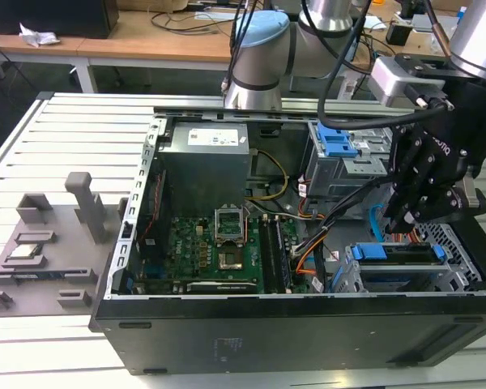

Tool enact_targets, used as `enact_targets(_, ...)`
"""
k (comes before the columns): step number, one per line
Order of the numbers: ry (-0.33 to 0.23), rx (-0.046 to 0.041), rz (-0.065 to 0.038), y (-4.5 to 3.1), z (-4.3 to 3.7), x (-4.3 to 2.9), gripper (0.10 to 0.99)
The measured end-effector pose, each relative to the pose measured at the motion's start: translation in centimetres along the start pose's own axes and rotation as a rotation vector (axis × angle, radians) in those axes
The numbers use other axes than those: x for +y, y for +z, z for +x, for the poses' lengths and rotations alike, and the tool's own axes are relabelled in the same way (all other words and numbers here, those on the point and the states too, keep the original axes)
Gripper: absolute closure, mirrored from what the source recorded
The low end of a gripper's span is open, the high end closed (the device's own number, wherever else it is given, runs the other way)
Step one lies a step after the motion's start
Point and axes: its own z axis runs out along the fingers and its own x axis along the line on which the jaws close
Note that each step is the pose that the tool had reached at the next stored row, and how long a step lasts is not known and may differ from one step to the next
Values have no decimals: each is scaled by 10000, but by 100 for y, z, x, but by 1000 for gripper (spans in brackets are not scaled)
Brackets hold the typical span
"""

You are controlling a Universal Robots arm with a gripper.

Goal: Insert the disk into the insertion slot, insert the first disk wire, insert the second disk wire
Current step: 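Insert the second disk wire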

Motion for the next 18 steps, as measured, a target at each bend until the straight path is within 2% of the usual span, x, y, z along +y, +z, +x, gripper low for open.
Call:
enact_targets(1, 0, 5, 0, 0, 0, 0, 800)
enact_targets(3, 1, 17, 0, 0, 0, 0, 925)
enact_targets(6, 1, 33, 0, 0, 2, 0, 925)
enact_targets(7, 2, 38, 0, 2, 28, 0, 925)
enact_targets(10, 2, 99, -1, 30, 51, -19, 925)
enact_targets(12, 1, 101, -21, 100, 46, -83, 925)
enact_targets(18, 1, 103, -23, 192, 40, -144, 925)
